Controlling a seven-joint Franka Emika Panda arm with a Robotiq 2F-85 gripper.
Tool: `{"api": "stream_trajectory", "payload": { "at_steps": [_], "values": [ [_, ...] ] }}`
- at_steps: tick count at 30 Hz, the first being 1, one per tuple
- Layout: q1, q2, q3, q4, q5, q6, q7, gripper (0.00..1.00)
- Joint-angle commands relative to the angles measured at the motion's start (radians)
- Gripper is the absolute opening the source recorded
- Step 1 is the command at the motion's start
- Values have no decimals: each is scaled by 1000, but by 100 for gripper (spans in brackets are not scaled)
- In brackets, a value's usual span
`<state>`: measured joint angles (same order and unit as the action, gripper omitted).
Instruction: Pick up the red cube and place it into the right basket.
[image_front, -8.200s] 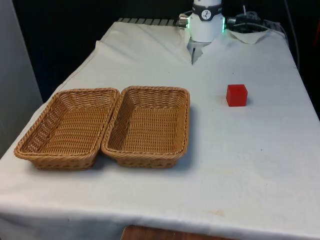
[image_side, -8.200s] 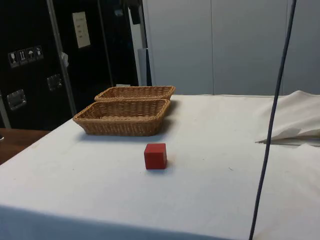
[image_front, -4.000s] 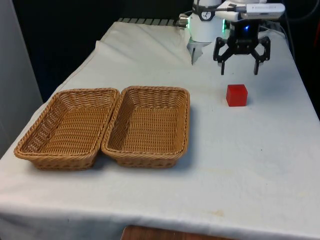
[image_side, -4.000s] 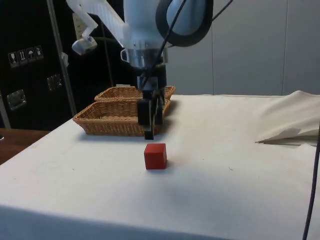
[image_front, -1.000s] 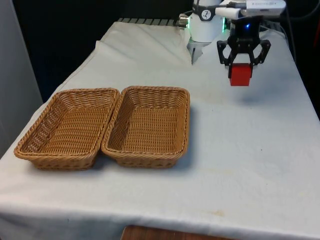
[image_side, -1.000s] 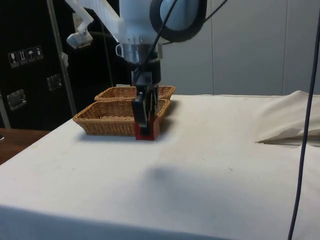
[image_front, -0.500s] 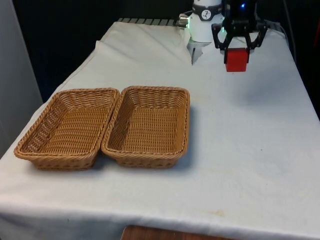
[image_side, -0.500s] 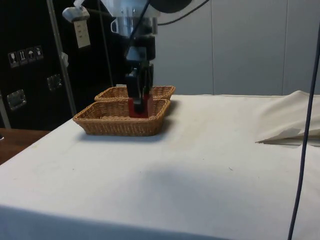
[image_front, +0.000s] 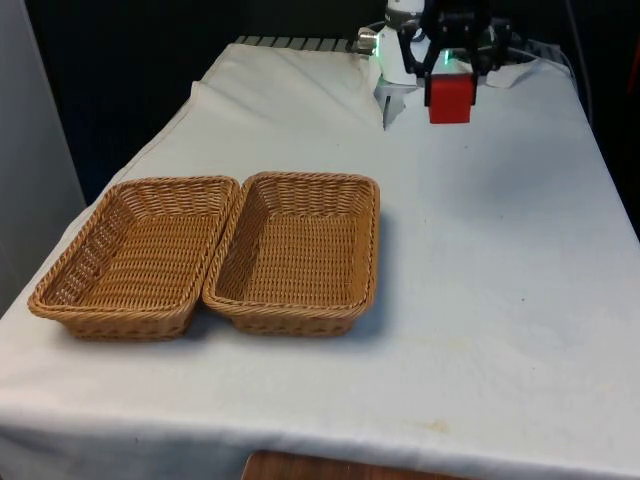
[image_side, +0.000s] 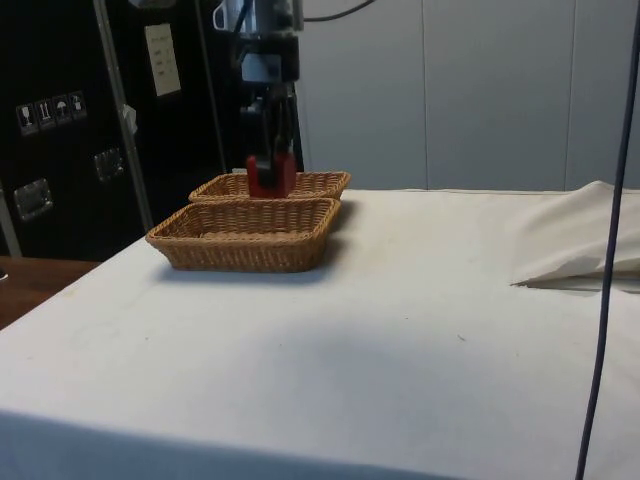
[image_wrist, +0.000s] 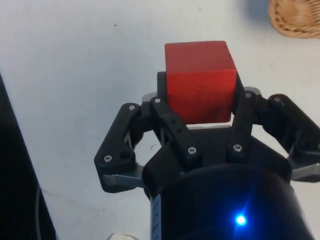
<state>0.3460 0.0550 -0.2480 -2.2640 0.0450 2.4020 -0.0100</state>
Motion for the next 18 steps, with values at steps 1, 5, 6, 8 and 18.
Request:
{"api": "stream_trajectory", "payload": {
  "at_steps": [1, 5, 6, 8, 18],
  "values": [
    [-5, 1, -4, 9, 1, -13, -9, 3],
    [-3, 3, -20, 16, 0, -14, -22, 3],
    [-8, 11, -24, 26, 2, -23, -31, 3],
    [-9, 21, -39, 38, 4, -25, -48, 3],
    [-15, 77, -86, 75, 7, -12, -95, 3]
  ]
}}
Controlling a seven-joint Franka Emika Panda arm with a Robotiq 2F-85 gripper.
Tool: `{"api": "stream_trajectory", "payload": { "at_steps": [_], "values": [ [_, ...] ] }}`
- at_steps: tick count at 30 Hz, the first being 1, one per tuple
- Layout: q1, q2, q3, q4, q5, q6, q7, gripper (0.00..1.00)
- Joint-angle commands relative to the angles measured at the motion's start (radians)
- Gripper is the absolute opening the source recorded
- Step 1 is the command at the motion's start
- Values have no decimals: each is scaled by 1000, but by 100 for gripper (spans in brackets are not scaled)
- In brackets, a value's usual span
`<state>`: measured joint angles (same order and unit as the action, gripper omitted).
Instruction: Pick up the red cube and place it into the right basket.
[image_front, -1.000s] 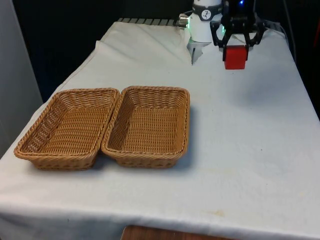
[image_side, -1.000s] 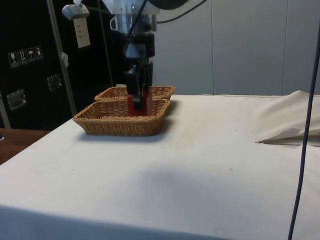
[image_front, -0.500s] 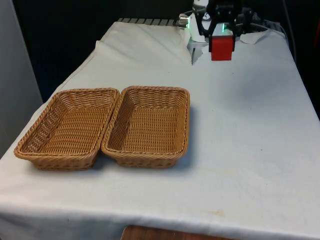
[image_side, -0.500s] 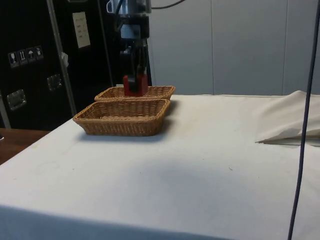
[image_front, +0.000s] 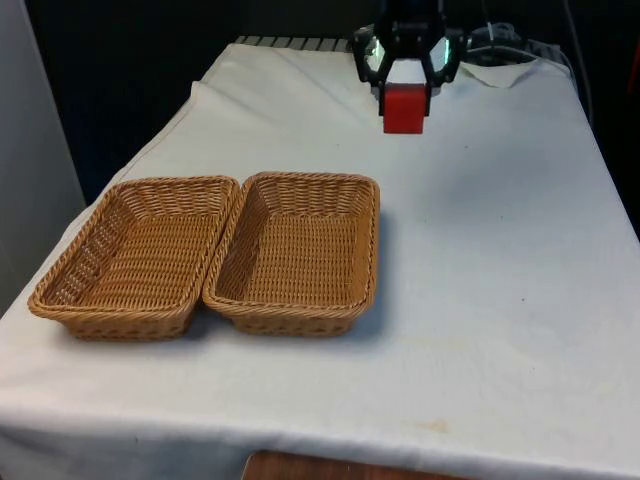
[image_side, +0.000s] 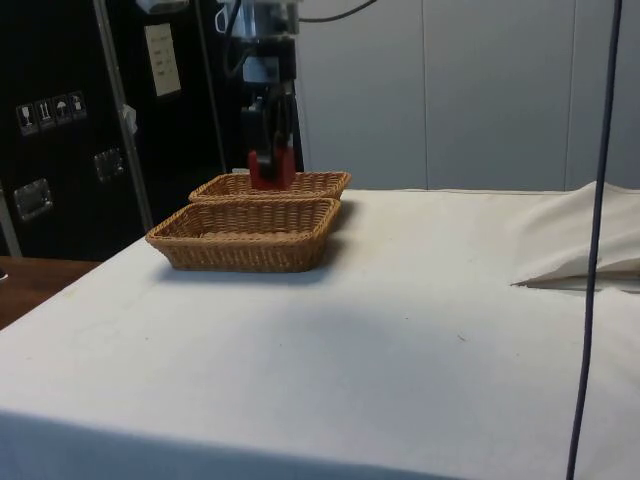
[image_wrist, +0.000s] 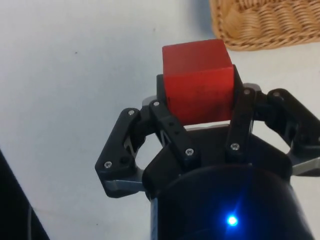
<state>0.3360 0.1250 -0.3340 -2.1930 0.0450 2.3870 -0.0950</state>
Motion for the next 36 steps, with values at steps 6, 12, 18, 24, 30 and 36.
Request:
{"api": "stream_trajectory", "payload": {
  "at_steps": [6, 12, 18, 24, 30, 36],
  "values": [
    [-10, 39, -26, 23, 8, 11, -34, 3],
    [-12, 56, -53, 30, 2, 15, -42, 3],
    [-14, 71, -84, 41, -4, 12, -53, 3],
    [-14, 85, -111, 59, -11, 8, -68, 3],
    [-19, 101, -131, 79, -8, 9, -91, 3],
    [-30, 140, -157, 112, 13, 12, -134, 3]
  ]
}}
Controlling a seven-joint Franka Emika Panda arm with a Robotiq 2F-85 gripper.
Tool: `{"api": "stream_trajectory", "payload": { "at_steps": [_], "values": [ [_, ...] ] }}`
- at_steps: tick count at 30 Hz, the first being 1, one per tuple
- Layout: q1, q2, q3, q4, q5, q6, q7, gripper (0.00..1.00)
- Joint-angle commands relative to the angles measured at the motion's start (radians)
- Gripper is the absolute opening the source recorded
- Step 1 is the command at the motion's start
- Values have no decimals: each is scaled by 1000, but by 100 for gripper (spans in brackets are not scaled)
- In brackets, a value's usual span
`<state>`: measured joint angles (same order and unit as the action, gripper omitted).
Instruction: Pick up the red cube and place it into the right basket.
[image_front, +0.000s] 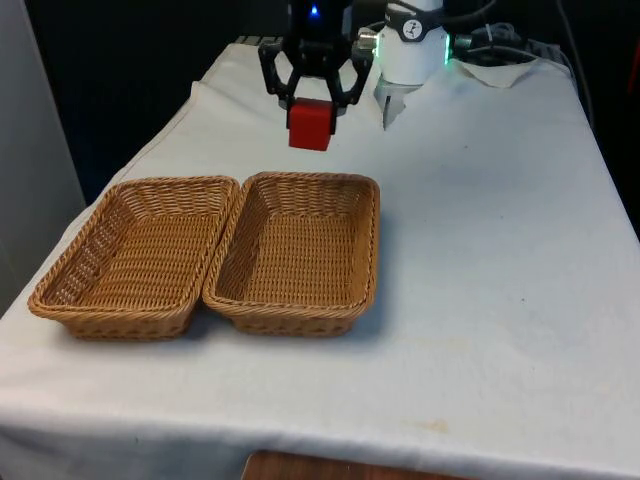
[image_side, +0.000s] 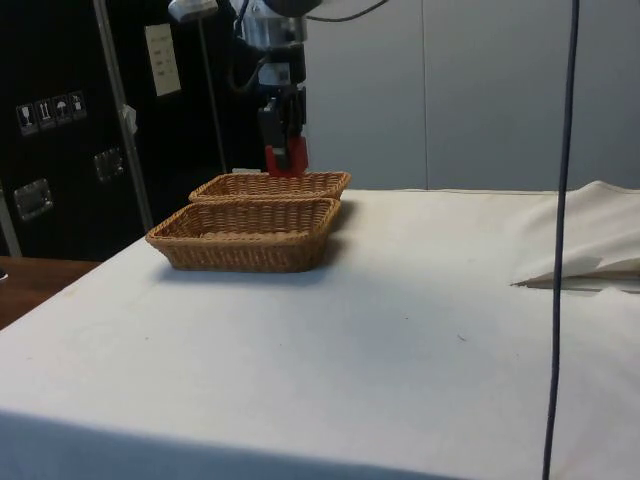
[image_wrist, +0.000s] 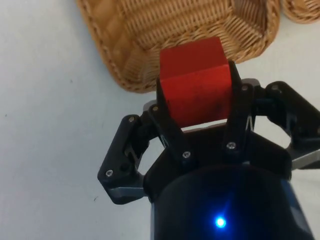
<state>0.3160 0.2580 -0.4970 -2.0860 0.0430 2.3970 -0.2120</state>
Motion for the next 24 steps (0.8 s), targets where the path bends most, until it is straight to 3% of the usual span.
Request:
{"api": "stream_trajectory", "payload": {
  "at_steps": [1, 2, 3, 11, 12, 13, 15, 20, 21, 22, 24],
  "values": [
    [-12, 14, 2, 10, 20, 3, -24, 3],
    [-1, 7, -4, 5, 5, 0, -7, 3],
    [-13, 21, -2, 16, 26, 4, -31, 3],
    [-23, 105, -38, 74, 85, 6, -99, 3],
    [-12, 102, -46, 71, 75, 2, -87, 3],
    [-25, 114, -42, 81, 90, 6, -105, 3],
    [-30, 140, -53, 100, 106, 5, -125, 3],
    [-36, 182, -80, 129, 139, 3, -167, 3],
    [-26, 180, -84, 125, 130, 2, -153, 3],
    [-38, 187, -85, 132, 145, 4, -174, 3],
    [-41, 195, -93, 136, 155, 4, -187, 3]
  ]
}}
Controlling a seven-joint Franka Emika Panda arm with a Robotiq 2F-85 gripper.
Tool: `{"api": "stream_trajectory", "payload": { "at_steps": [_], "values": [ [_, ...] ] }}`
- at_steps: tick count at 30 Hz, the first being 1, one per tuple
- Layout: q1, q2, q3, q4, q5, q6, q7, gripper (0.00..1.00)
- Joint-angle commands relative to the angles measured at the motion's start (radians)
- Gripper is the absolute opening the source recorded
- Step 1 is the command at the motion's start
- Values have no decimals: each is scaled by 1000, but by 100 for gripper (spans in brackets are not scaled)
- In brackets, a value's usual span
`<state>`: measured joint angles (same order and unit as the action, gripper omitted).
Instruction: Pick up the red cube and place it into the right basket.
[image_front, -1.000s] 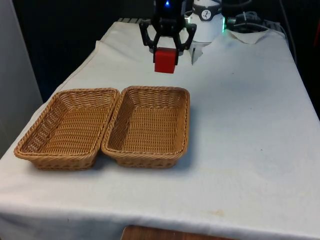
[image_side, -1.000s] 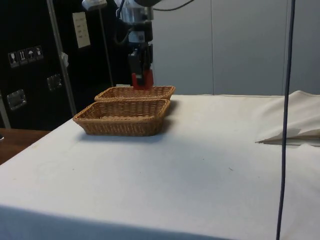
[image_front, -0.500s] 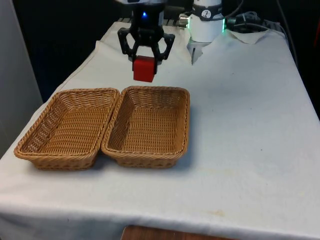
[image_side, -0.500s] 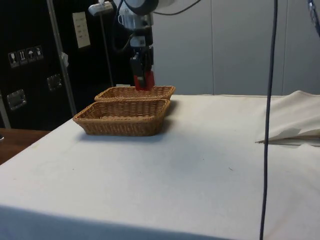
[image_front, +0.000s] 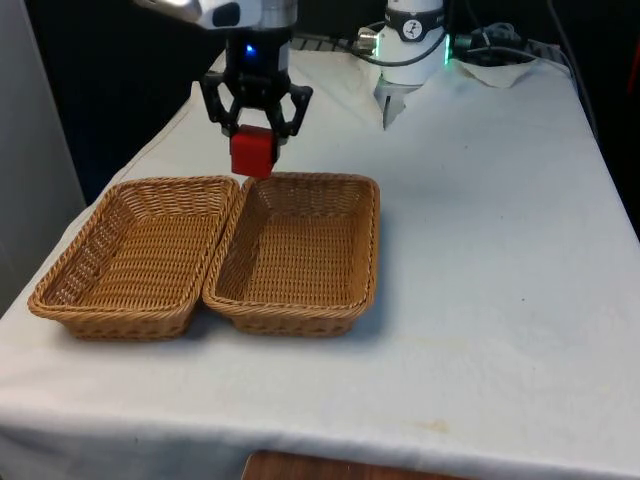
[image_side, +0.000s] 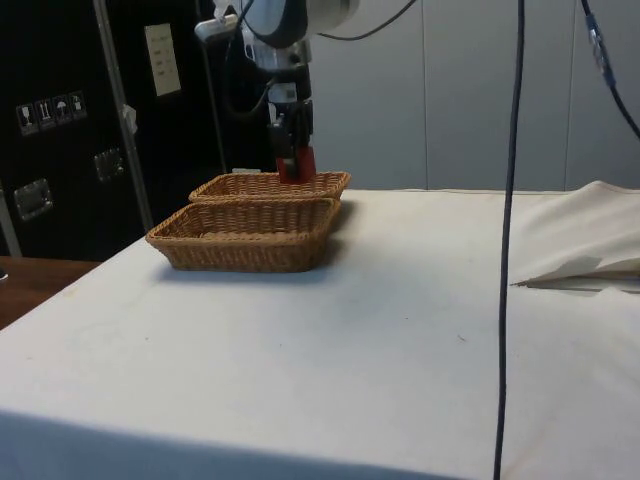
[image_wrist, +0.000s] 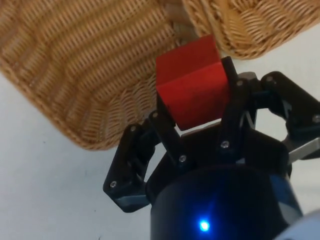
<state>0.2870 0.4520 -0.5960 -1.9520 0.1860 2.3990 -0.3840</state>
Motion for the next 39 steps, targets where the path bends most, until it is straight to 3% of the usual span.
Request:
{"api": "stream_trajectory", "payload": {
  "at_steps": [1, 5, 6, 7, 14, 15, 16, 24, 25, 26, 32, 33, 34, 35, 39],
  "values": [
    [-13, 5, 2, 4, 18, 2, -21, 3],
    [-18, 21, -16, 14, 34, 2, -44, 3],
    [-7, 20, -28, 11, 27, 0, -37, 3],
    [-21, 29, -24, 21, 41, 1, -54, 3],
    [-34, 69, -54, 52, 84, 2, -103, 3],
    [-21, 66, -64, 46, 76, 0, -93, 3],
    [-34, 74, -57, 57, 91, 1, -108, 3],
    [-50, 131, -85, 102, 183, -3, -176, 3],
    [-37, 132, -97, 96, 180, 0, -170, 3],
    [-51, 137, -88, 107, 194, -4, -182, 3],
    [-61, 183, -105, 139, 257, -6, -210, 3],
    [-62, 189, -108, 143, 265, -6, -212, 3],
    [-49, 183, -116, 133, 255, -2, -206, 3],
    [-63, 195, -110, 147, 273, -6, -214, 3],
    [-70, 227, -119, 170, 305, -6, -218, 3]
  ]
}}
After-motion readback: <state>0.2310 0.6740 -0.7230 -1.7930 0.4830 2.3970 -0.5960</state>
